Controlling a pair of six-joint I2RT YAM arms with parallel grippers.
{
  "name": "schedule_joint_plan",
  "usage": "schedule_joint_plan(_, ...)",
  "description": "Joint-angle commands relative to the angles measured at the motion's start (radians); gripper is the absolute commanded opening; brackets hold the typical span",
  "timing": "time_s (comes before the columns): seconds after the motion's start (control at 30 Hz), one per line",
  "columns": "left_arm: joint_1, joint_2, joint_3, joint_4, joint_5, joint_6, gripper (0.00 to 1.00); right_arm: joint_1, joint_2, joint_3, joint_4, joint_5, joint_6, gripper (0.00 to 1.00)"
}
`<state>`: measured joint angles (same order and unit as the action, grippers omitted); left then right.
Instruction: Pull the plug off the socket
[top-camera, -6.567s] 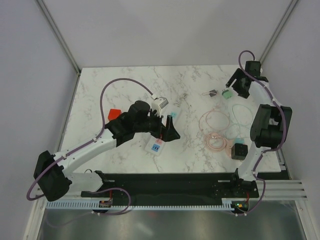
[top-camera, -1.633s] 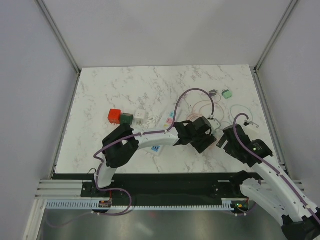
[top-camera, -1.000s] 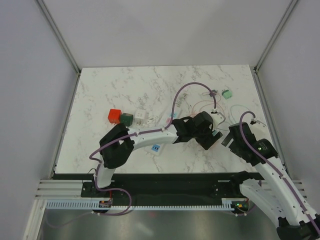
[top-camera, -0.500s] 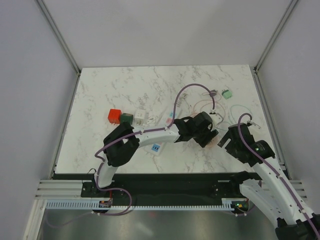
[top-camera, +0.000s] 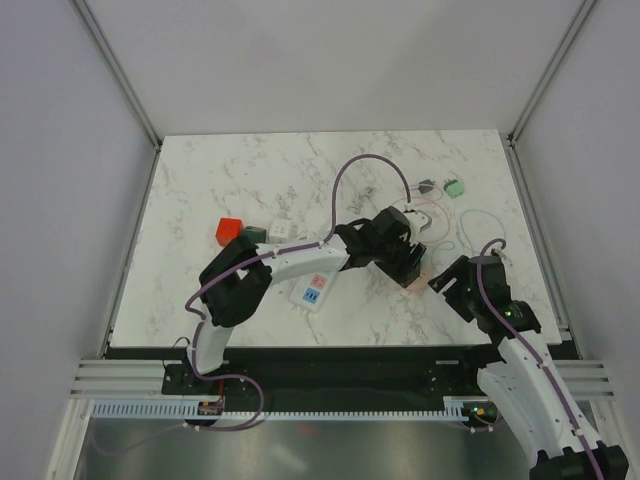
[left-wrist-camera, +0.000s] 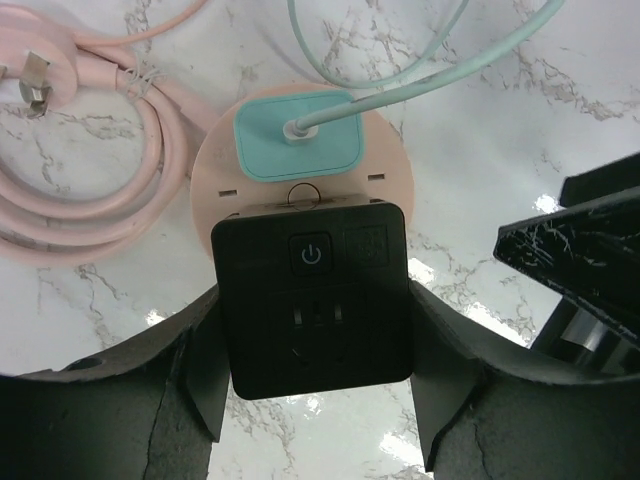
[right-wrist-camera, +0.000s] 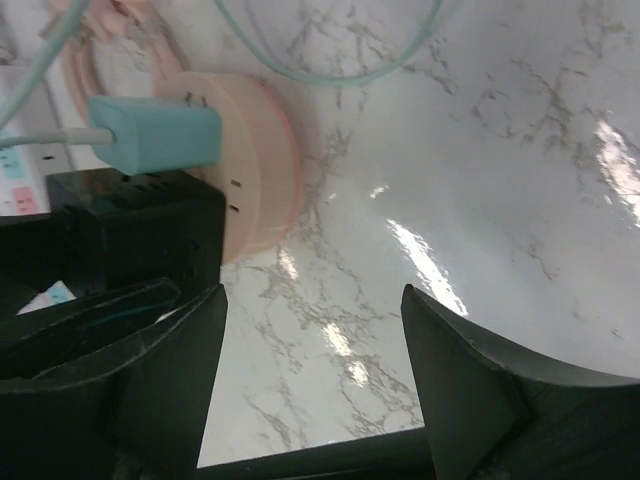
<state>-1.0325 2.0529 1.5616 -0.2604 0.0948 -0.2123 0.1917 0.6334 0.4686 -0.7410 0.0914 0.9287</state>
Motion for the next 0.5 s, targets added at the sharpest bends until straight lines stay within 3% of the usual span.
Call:
schedule_joint_plan(0.0,0.038,-0.071,-0.040,-0.030,0.095,-0.091,0.02,-0.049,-0.090,-0.060,0.184,-0.140,-0.028,0.78)
schedule_joint_plan(0.17,0.083,-0.106,-0.083,-0.008,0.183,-0.143,0.02,-0.097,-0.106,-0.151,0.323,-0.238,-0.044,0.77)
schedule_joint_plan(0.33,0.118,-0.137,-0.104,0.016,0.279,-0.179,0.02,-0.121,-0.153,-0.248,0.474,-0.364,-0.028,0.83)
schedule_joint_plan(0.47,0.118,-0.132,-0.113,0.032,0.322,-0.185,0.02,-0.129,-0.225,-0.315,0.563,-0.389,-0.001,0.85)
